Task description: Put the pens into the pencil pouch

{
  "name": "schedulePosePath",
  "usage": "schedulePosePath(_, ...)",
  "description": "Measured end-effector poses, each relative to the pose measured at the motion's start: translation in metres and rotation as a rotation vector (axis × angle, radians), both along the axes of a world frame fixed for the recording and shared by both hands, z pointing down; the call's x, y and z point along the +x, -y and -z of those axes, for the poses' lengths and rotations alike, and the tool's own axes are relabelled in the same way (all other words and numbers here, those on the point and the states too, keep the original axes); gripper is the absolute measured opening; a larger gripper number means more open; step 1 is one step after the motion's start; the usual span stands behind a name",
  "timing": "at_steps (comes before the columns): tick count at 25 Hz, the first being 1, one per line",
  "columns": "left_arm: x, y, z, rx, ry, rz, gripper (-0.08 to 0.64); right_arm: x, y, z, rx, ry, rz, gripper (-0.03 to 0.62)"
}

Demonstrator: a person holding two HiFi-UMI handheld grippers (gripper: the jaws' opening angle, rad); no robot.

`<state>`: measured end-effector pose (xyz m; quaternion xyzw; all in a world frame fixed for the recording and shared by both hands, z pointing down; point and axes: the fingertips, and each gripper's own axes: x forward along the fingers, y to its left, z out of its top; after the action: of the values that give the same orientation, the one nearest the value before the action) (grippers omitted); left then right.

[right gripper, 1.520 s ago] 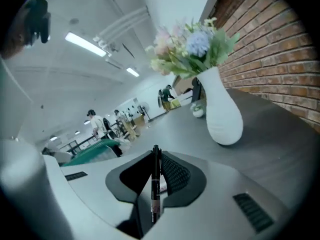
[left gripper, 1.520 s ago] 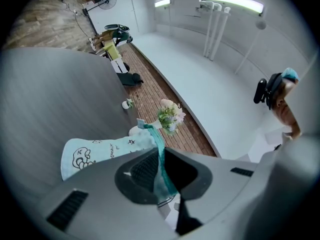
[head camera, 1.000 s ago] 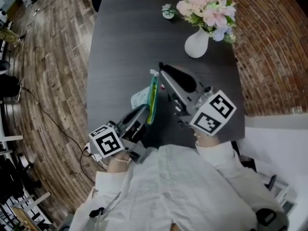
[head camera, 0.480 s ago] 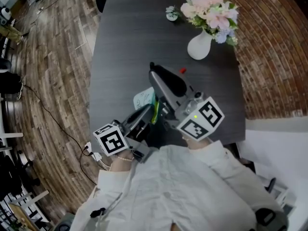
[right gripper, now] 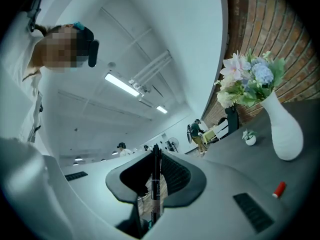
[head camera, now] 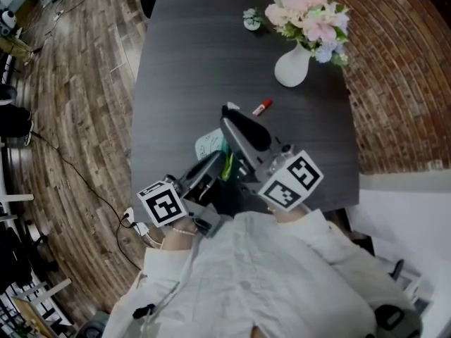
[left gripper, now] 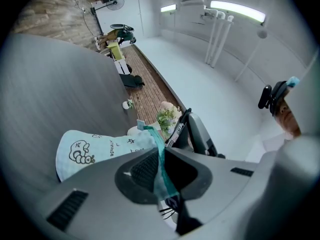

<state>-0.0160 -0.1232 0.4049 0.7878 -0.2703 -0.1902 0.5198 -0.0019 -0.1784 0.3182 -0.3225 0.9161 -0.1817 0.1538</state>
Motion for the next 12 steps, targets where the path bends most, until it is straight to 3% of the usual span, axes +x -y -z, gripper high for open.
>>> schedulePosePath(12, -0.006, 0.001, -0.002, -0.013, -0.009, 0.031, 0.04, -0.003, -0.021, -0.02, -0.019, -0.096, 0.049, 0.058)
